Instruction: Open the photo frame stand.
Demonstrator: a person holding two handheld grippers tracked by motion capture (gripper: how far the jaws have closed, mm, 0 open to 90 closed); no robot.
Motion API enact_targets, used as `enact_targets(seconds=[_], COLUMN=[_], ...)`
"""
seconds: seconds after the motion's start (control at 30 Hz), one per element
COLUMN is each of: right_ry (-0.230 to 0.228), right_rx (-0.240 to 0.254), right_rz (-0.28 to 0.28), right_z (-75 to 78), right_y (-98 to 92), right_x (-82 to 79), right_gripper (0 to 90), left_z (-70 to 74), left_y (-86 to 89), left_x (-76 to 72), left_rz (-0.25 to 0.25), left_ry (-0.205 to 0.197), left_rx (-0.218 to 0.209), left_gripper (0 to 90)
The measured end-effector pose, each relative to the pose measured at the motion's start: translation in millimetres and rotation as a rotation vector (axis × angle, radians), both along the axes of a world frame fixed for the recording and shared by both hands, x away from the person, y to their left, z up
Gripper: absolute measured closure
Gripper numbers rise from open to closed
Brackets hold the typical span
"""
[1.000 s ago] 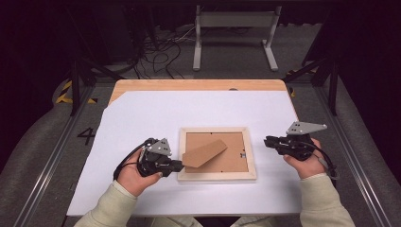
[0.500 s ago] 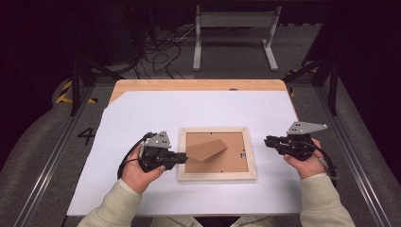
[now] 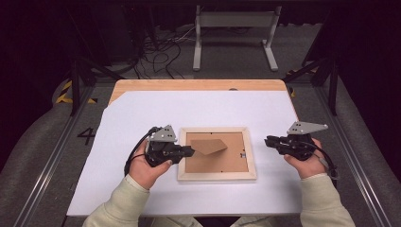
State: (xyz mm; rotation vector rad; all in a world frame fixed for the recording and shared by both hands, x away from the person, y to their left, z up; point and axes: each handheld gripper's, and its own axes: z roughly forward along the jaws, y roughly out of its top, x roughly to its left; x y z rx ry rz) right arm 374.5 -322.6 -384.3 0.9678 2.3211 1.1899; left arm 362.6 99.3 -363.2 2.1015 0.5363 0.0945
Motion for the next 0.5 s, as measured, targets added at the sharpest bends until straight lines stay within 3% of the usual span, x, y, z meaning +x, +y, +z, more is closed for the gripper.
enact_targets(seconds=[0.27,0.5], right_ry=[-0.002,-0.01], right_rx=[0.001,0.006], right_rz=[-0.005,-0.013], right_z=[0.5,2.3], right_y=[-1.6,-4.4], right_x=[-0.3,-1.3], right_gripper=[78.6,78.7], left_z=[5.1,8.0], left_y=[-8.4,-13.5], left_x=[4.9,6.4], left_rz=[0.017,0.029], left_ry=[0.001,-0.006], left_rx=[-0.018,-0.003], left_gripper=[85.3,84.9])
